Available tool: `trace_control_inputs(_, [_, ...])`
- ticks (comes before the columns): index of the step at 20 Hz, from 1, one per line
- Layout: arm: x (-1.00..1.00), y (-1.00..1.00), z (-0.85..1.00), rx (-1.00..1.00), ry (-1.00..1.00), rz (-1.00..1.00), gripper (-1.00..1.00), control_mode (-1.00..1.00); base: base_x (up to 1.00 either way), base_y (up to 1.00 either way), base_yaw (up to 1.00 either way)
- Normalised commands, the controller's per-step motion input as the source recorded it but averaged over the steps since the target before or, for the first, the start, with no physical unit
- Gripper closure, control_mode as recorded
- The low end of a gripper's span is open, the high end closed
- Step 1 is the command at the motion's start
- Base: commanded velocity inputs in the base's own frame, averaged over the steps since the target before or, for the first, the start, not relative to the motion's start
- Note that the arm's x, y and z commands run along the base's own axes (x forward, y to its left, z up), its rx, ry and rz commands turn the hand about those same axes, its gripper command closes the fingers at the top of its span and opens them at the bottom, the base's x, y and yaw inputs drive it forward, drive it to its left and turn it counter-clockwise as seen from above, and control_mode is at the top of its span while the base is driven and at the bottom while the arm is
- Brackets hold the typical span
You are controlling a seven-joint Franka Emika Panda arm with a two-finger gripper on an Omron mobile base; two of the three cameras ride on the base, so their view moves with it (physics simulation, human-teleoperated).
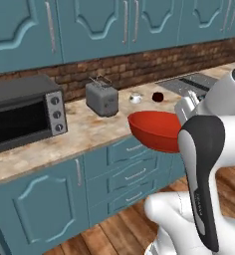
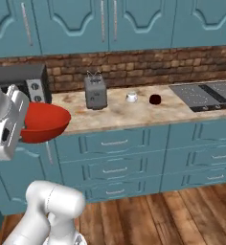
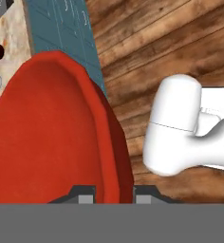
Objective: Clear the mugs and bowl far away from the sink.
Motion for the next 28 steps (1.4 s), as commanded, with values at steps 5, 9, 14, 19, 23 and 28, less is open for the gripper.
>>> trace_control_inputs(5, [0.00, 0.00, 0.00, 0.00, 0.00, 0.00, 1.00, 1.00, 0.38, -0.99, 0.33])
trace_control_inputs(9, [0.00, 0.00, 0.00, 0.00, 0.00, 0.00, 1.00, 1.00, 0.03, -1.00, 0.13])
trace_control_inputs(14, [0.00, 0.00, 0.00, 0.00, 0.00, 0.00, 1.00, 1.00, 0.00, -1.00, 0.36])
trace_control_inputs(19, [0.00, 0.00, 0.00, 0.00, 0.00, 0.00, 1.00, 1.00, 0.01, -0.64, 0.73])
trace_control_inputs(23, [0.00, 0.00, 0.00, 0.00, 0.00, 0.00, 1.00, 1.00, 0.10, -0.85, 0.42])
trace_control_inputs(28, [0.00, 0.00, 0.00, 0.00, 0.00, 0.00, 1.00, 1.00, 0.11, -1.00, -0.07])
